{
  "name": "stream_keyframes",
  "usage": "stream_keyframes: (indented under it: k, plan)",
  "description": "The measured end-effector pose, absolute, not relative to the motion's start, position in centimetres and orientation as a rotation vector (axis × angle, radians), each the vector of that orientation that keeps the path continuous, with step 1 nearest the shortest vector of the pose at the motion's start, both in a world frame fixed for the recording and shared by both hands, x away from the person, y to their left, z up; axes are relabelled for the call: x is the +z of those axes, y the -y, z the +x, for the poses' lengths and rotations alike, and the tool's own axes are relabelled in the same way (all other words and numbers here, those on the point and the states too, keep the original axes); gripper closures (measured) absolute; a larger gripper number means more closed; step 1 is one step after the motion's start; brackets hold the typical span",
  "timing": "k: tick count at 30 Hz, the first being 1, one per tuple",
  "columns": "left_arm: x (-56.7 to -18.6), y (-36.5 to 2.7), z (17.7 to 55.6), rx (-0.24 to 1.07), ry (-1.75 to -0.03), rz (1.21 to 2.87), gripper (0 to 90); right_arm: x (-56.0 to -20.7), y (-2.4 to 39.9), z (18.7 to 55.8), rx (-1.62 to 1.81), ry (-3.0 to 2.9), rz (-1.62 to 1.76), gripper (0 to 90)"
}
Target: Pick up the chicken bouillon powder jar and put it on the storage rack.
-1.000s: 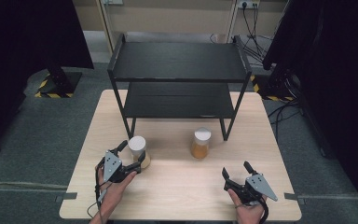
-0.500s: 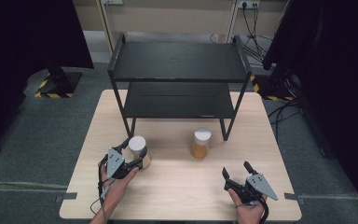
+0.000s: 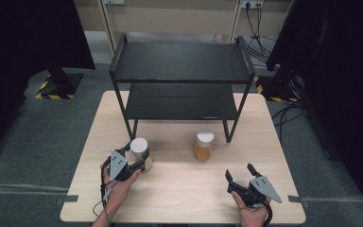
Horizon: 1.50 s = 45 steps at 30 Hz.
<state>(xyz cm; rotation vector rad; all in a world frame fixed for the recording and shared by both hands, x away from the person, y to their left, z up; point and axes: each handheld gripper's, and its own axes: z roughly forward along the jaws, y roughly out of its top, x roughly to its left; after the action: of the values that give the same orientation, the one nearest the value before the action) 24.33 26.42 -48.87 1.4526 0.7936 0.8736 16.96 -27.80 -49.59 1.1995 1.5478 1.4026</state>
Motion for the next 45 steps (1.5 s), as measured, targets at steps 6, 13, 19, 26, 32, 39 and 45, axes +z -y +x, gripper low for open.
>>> stream_keyframes:
  k: [6,13,19,26,32,39,45]
  plan:
    - [-48.7,-26.4,24.2,0.867,-0.809,1.448,33.6,-49.6,27.8,17.0,1.402,-1.548,1.198,10.6]
    - [-48.0,-26.5,23.9,0.859,-0.811,1.459,33.7,-49.6,27.8,17.0,1.399,-1.552,1.198,10.6]
    - [-47.1,-26.7,23.4,0.869,-0.801,1.424,33.8,-49.6,27.8,17.0,1.398,-1.551,1.197,10.6]
    - [-45.4,-27.0,22.8,0.889,-0.783,1.379,33.8,-49.6,27.7,17.0,1.395,-1.549,1.197,10.6]
    - [-43.9,-27.1,22.5,0.912,-0.773,1.347,33.8,-49.6,27.7,16.9,1.397,-1.544,1.201,10.6]
    - [-42.4,-27.2,22.4,0.943,-0.774,1.324,33.8,-49.6,27.7,16.9,1.397,-1.544,1.202,10.6]
    - [-41.2,-27.2,22.2,0.961,-0.774,1.298,33.8,-49.6,27.7,17.0,1.398,-1.544,1.204,10.6]
